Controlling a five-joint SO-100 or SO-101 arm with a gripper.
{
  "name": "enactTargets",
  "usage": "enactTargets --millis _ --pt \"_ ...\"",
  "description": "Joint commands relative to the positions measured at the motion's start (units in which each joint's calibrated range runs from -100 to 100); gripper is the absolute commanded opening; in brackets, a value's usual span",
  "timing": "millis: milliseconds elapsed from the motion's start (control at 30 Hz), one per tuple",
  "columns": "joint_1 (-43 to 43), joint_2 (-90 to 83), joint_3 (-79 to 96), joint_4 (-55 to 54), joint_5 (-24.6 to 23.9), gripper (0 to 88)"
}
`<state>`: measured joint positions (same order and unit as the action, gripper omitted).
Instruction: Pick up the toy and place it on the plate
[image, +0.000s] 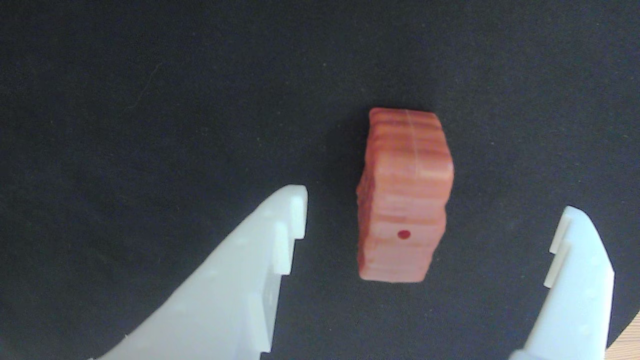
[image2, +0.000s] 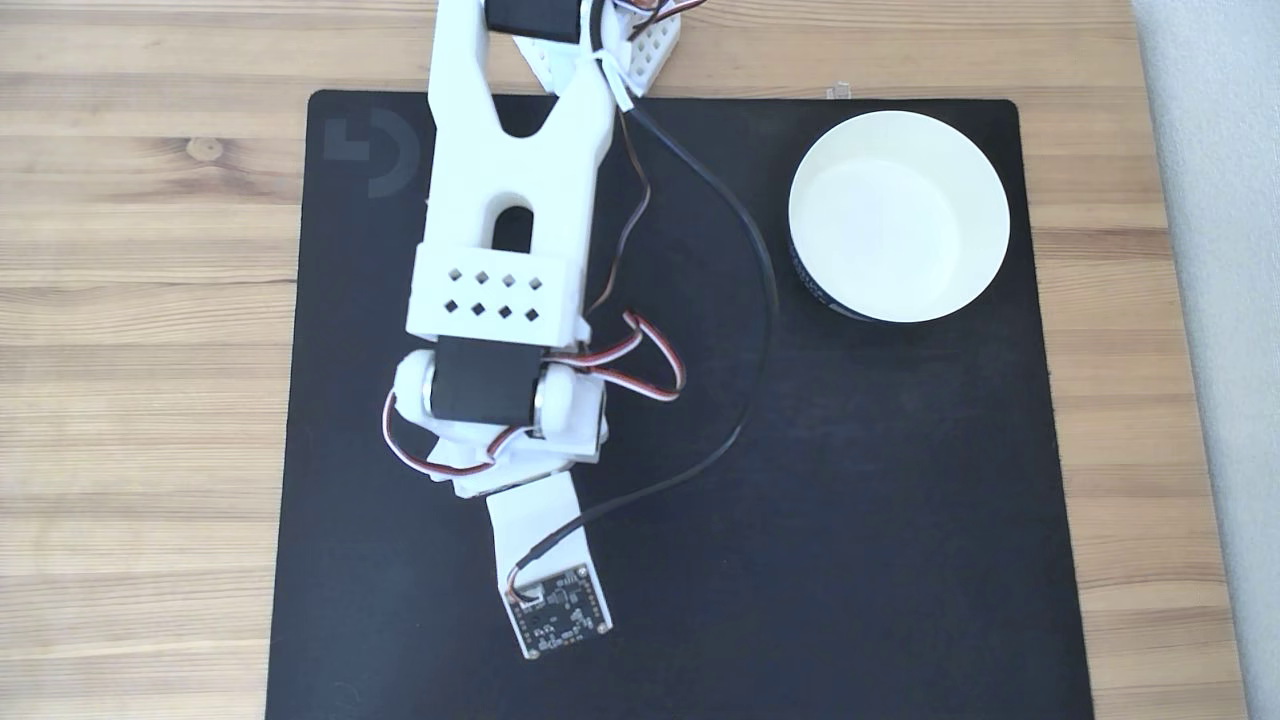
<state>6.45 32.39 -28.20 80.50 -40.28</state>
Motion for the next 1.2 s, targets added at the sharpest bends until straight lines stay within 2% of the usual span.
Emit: enactTargets --millis 0,500,600,633,733,1167 --pt "-0.2 1.5 -1.9 -0.5 -0.2 34.1" --pt "-0.2 6.6 -2.1 -0.7 -0.2 34.0" --pt "-0.1 6.6 -2.1 -0.7 -0.2 26.3" --pt "0.0 6.6 -2.1 -0.7 -0.2 17.2" --pt "0.3 6.6 -2.1 -0.8 -0.2 1.4" --pt "-0.1 6.7 -2.0 -0.1 0.0 2.4"
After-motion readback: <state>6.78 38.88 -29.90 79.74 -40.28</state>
